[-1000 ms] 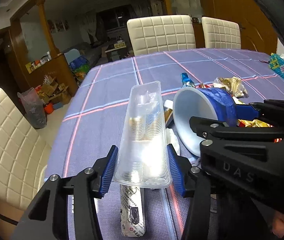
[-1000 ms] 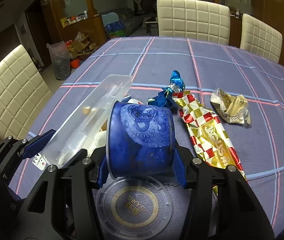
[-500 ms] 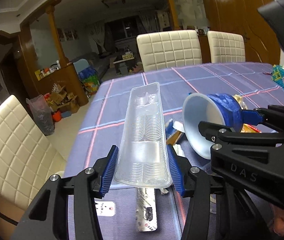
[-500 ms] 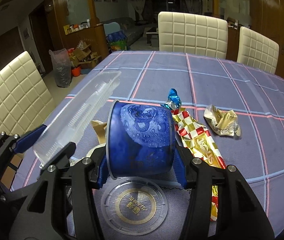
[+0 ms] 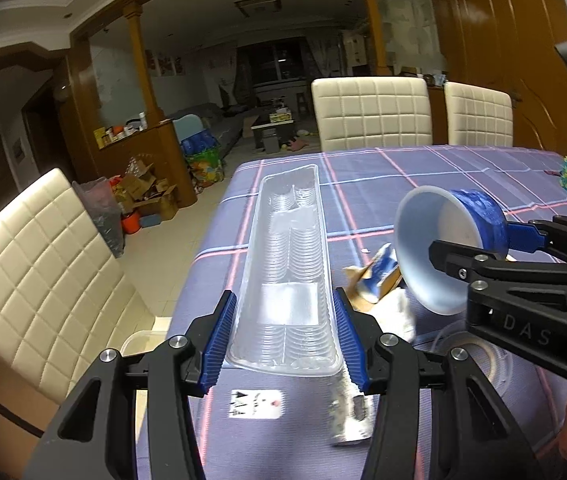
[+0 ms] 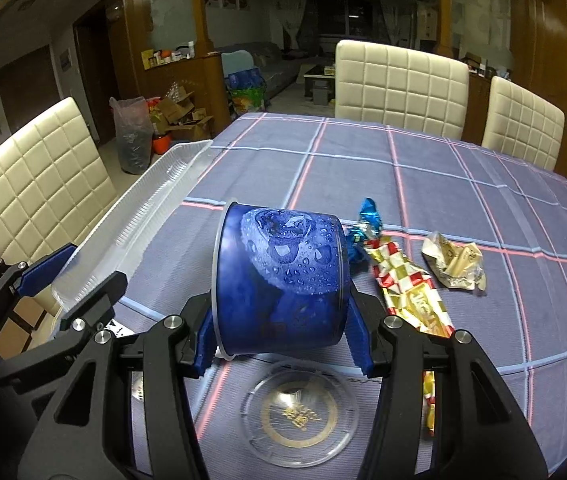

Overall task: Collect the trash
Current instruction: 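Carry the blue cup and clear tray to the bin and release both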

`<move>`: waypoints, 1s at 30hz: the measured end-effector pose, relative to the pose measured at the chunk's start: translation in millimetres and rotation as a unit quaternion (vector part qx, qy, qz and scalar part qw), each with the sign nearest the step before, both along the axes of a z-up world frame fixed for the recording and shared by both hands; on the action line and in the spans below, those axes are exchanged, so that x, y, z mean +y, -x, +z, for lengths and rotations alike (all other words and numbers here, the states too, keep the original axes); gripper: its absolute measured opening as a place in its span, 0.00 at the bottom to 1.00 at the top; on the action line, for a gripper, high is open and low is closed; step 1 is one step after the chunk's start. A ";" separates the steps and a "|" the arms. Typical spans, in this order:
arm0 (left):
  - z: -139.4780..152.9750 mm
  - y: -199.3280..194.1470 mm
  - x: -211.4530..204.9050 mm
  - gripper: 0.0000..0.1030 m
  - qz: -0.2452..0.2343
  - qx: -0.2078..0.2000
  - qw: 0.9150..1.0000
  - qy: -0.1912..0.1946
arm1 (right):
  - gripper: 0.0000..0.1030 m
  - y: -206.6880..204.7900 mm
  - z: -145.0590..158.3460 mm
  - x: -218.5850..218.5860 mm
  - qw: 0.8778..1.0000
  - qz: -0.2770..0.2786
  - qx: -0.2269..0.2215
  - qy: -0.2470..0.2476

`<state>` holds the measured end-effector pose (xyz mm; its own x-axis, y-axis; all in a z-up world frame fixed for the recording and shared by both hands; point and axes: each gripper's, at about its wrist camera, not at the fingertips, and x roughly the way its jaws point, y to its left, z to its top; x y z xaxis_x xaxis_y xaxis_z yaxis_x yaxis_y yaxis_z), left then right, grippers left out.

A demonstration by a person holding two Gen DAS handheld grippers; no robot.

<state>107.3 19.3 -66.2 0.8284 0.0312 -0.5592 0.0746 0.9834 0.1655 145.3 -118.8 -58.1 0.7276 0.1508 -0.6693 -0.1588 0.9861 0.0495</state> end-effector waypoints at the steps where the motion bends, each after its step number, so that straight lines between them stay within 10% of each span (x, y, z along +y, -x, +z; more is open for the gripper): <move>1: -0.5 -0.5 3.7 0.46 0.004 0.000 1.000 0.001 | 0.52 -0.3 -0.3 4.5 1.000 0.003 0.001 0.001; 30: -23.7 15.0 150.8 0.46 0.159 0.010 0.987 0.026 | 0.52 -12.4 -10.6 166.7 0.990 0.126 0.005 0.061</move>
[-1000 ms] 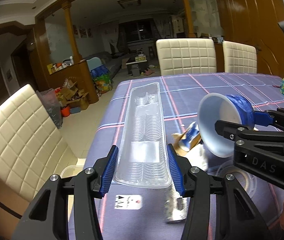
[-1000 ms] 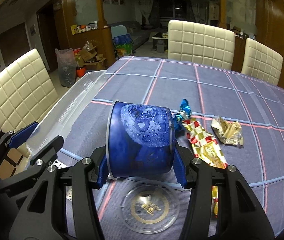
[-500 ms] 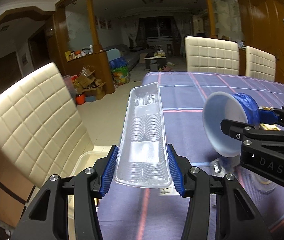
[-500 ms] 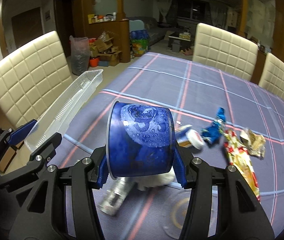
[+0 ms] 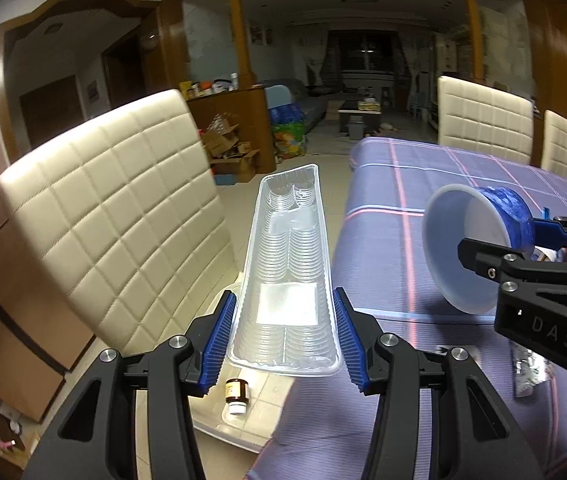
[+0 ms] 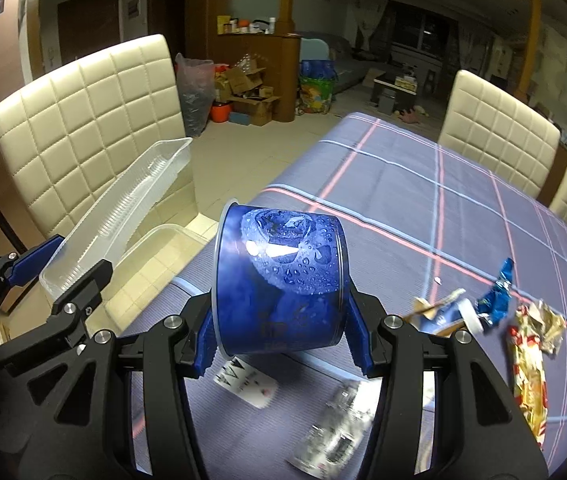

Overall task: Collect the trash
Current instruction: 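Carry the blue cup and clear tray to the bin and release both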

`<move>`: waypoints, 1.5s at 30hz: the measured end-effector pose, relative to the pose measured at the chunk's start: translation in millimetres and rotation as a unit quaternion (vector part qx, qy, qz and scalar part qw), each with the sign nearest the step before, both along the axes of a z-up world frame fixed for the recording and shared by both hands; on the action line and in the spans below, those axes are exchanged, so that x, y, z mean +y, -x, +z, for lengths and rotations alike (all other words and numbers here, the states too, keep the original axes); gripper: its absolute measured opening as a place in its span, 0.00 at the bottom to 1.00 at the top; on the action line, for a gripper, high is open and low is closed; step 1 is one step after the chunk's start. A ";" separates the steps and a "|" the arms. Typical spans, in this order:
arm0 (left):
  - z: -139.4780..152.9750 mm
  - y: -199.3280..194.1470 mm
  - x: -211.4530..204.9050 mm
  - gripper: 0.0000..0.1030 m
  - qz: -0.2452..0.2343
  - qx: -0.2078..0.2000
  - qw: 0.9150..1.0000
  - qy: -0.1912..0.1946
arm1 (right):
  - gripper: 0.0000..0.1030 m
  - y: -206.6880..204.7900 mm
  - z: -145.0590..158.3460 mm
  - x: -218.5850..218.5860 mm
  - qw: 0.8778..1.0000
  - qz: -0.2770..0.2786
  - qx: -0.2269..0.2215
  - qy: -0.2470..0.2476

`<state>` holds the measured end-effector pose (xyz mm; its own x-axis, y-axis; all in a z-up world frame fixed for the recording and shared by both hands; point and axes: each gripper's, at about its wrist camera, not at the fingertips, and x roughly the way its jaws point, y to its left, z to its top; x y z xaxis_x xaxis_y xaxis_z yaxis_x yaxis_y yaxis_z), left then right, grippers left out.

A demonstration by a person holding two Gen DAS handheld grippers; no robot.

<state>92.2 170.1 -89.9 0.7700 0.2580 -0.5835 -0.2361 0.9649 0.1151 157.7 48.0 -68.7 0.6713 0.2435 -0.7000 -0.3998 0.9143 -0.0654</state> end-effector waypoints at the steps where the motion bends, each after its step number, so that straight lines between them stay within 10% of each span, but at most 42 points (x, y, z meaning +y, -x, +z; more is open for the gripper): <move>1: -0.3 0.2 3.9 0.46 0.005 -0.001 1.000 0.001 | 0.52 -1.0 -0.5 2.8 1.000 0.002 0.000 0.002; 45: -15.4 3.8 87.0 0.47 0.087 -0.005 0.996 0.009 | 0.37 -16.7 -9.1 104.7 0.997 0.056 -0.037 0.047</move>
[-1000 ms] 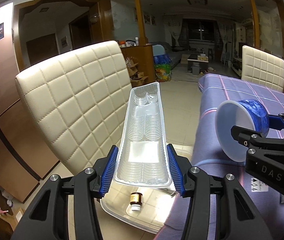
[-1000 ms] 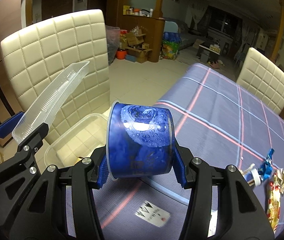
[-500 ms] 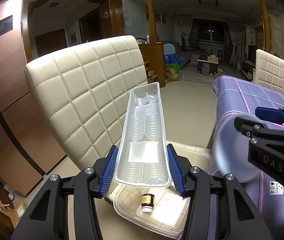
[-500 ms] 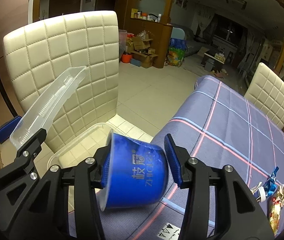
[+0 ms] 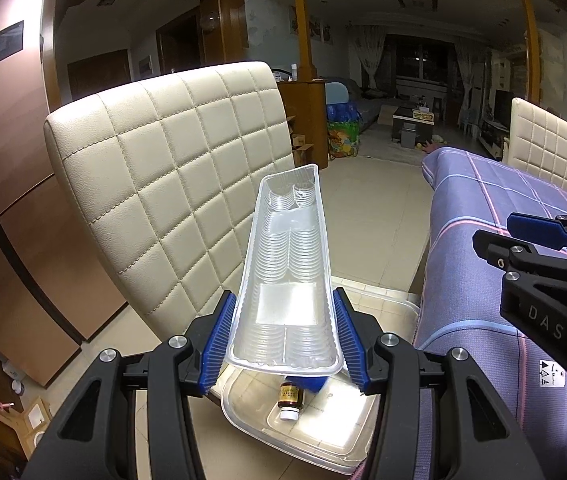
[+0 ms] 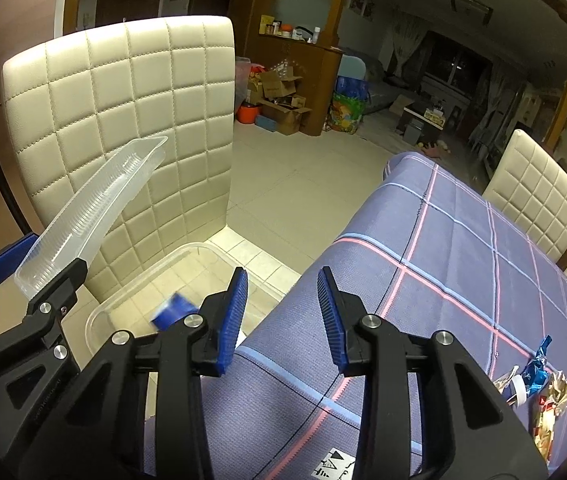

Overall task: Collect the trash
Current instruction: 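Carry the blue cup and clear tray to the bin and release both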

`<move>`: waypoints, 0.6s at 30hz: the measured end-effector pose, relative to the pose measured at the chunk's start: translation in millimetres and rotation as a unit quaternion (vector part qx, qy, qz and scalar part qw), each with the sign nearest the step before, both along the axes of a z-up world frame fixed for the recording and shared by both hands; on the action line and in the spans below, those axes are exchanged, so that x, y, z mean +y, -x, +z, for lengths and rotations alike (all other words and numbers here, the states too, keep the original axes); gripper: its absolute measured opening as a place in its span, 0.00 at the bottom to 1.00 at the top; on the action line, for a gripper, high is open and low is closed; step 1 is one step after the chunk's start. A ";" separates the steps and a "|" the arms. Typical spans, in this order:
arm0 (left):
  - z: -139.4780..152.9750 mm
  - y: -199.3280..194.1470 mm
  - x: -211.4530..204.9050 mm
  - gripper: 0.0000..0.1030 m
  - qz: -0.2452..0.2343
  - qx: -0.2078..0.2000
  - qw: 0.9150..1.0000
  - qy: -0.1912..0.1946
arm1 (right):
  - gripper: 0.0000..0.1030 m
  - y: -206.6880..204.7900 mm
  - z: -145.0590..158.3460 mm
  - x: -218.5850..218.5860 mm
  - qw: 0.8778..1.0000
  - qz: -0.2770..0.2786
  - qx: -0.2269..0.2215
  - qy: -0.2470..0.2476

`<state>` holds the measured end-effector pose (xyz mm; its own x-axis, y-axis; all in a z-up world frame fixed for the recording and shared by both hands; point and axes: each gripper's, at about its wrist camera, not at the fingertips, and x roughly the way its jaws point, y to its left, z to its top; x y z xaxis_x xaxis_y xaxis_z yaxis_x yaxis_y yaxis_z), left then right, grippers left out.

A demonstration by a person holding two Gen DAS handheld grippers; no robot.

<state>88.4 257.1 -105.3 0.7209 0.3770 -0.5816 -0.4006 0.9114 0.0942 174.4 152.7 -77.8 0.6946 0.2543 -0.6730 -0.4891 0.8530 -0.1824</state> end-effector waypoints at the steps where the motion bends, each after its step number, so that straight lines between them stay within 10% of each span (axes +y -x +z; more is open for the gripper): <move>1: -0.3 -0.3 -0.8 0.47 -0.001 0.001 1.000 0.000 | 0.37 -0.1 -0.1 -0.5 1.000 0.000 0.001 -0.001; 18: -0.3 -14.2 -0.1 0.47 -0.014 0.008 1.000 0.017 | 0.38 -8.7 -4.5 -18.3 0.999 -0.020 0.024 -0.018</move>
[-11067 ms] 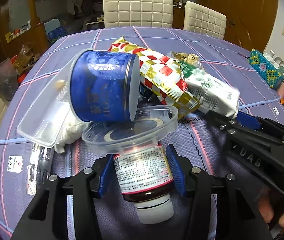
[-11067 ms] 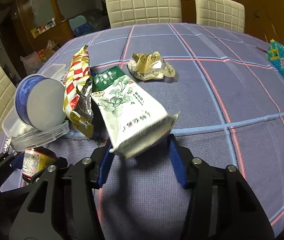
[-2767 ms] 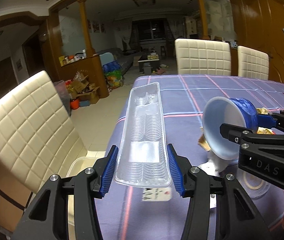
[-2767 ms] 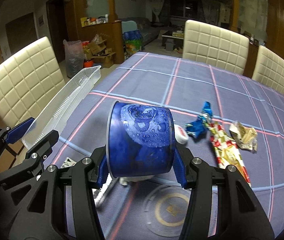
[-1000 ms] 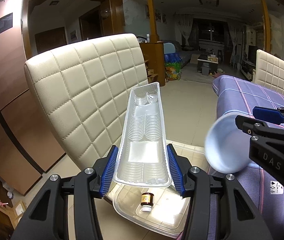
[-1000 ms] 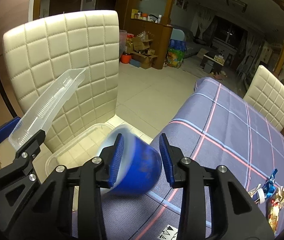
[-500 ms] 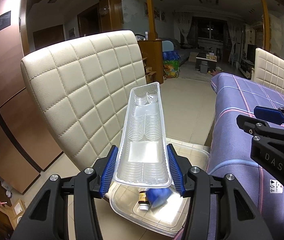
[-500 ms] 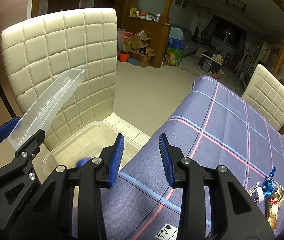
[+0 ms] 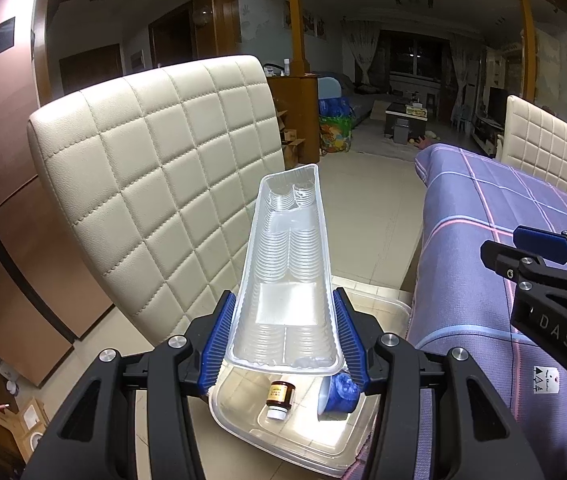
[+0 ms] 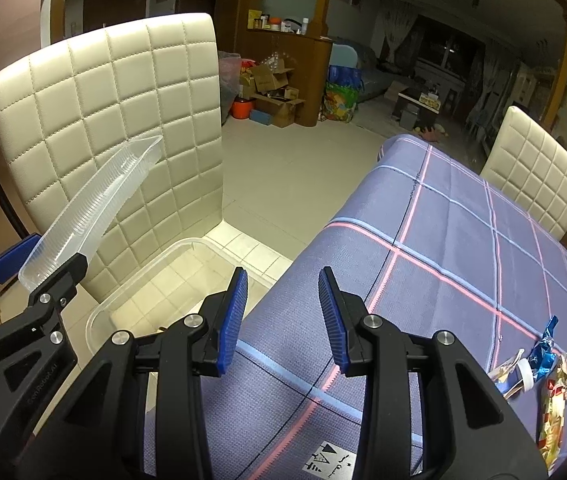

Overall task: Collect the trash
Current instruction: 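Carry the blue cup and clear tray to the bin and release both, then grasp the blister pack with the left gripper while the right gripper grasps the red-gold wrapper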

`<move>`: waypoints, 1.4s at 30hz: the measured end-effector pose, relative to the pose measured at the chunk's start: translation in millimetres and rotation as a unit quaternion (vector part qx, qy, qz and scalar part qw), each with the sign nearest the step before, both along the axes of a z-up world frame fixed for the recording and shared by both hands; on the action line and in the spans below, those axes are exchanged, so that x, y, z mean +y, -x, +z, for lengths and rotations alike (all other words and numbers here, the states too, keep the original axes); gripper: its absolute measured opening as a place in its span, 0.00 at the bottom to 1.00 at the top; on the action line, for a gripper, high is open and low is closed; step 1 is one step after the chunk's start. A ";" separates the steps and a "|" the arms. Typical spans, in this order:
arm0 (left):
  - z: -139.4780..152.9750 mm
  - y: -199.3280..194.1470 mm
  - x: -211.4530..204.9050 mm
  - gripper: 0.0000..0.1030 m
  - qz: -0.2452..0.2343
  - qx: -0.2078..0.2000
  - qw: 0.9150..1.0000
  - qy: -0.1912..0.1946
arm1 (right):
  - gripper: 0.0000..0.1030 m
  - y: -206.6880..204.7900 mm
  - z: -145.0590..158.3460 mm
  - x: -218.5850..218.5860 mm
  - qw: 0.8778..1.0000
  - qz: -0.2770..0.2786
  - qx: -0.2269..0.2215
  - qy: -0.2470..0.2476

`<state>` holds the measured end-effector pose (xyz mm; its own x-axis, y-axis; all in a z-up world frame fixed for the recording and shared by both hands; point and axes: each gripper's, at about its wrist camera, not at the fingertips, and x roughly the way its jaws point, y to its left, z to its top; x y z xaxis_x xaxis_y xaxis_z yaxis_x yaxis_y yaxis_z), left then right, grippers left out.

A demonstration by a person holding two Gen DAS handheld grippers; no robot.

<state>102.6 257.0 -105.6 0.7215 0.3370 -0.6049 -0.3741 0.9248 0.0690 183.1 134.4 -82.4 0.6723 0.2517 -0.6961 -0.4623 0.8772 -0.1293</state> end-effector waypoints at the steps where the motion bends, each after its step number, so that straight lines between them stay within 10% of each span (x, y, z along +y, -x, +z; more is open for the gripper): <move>1: -0.7 -1.9 -0.5 0.47 -0.003 0.001 1.000 0.004 | 0.38 -0.2 -0.2 0.1 1.000 0.000 0.001 0.000; 8: -6.1 -12.6 -8.3 0.52 -0.019 0.013 1.000 0.014 | 0.38 -0.9 1.5 -5.9 1.000 -0.005 0.001 -0.004; 12: -8.9 -15.2 -7.4 0.78 -0.011 0.020 1.000 0.010 | 0.38 -2.2 1.9 -11.8 1.000 -0.009 0.000 -0.001; 33: 2.3 -6.3 -36.5 0.79 -0.046 0.026 0.999 0.011 | 0.38 11.9 13.1 -54.8 0.999 -0.028 -0.004 -0.018; 42: 12.4 -12.3 -101.5 0.79 -0.126 0.032 0.991 0.023 | 0.67 21.6 22.8 -135.3 0.995 -0.095 -0.038 -0.017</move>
